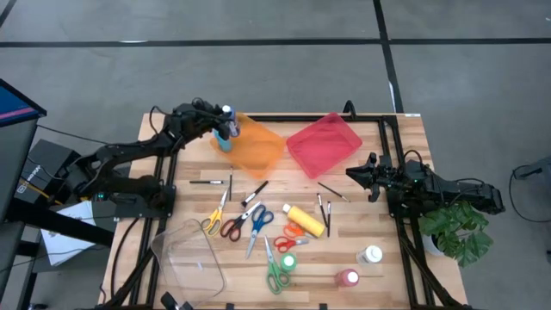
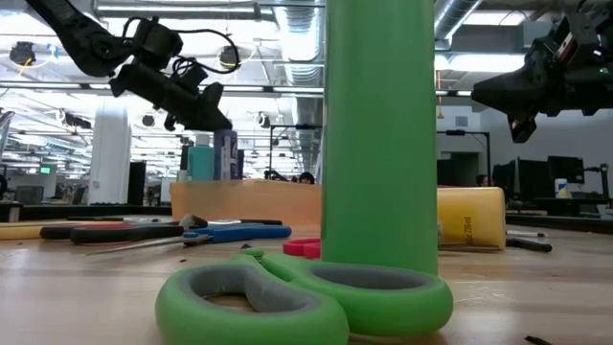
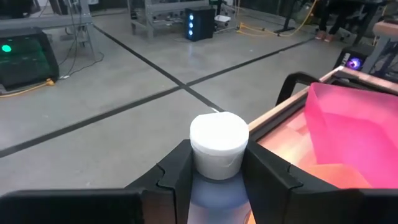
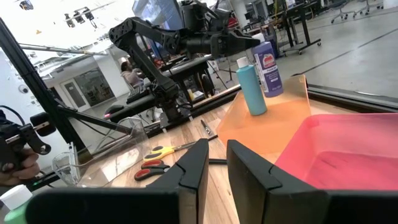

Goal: Pick & Place Paint Supplies
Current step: Put the blue paint bottle into the orange bin

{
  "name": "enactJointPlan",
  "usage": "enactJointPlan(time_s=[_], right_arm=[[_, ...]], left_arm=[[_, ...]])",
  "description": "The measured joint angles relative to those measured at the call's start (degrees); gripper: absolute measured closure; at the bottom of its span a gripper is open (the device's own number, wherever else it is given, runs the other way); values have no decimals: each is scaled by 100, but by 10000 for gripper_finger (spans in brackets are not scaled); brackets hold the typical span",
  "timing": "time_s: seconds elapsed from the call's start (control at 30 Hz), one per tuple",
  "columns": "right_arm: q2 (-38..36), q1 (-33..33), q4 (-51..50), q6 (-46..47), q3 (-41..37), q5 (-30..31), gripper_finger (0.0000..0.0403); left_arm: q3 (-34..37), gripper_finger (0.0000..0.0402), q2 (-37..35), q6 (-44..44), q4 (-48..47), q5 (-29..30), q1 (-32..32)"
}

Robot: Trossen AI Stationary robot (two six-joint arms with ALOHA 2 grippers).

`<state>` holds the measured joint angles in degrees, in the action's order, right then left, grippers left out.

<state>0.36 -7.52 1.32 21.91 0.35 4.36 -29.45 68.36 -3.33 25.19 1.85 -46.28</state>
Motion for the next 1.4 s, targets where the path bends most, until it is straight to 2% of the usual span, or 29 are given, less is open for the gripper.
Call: enactJointPlan(time_s=[0.47, 0.67, 0.93, 1.13, 1.4], right_arm=[[0, 1, 0, 0, 0, 0, 346], [0, 1, 0, 0, -1, 0, 346], [0, 0, 0, -136, 0, 0, 346], [0, 0, 0, -140, 0, 0, 346], [0, 1, 0, -153, 1, 0, 346]], left_arm=[[216, 291, 2, 2, 360, -278, 0], [214, 294, -52, -167, 700, -67, 78], [165, 294, -48, -180, 570, 1409, 891], [-245, 294, -48, -194, 313, 2297, 1521], [-749, 294, 206, -455, -119, 3993, 2244]])
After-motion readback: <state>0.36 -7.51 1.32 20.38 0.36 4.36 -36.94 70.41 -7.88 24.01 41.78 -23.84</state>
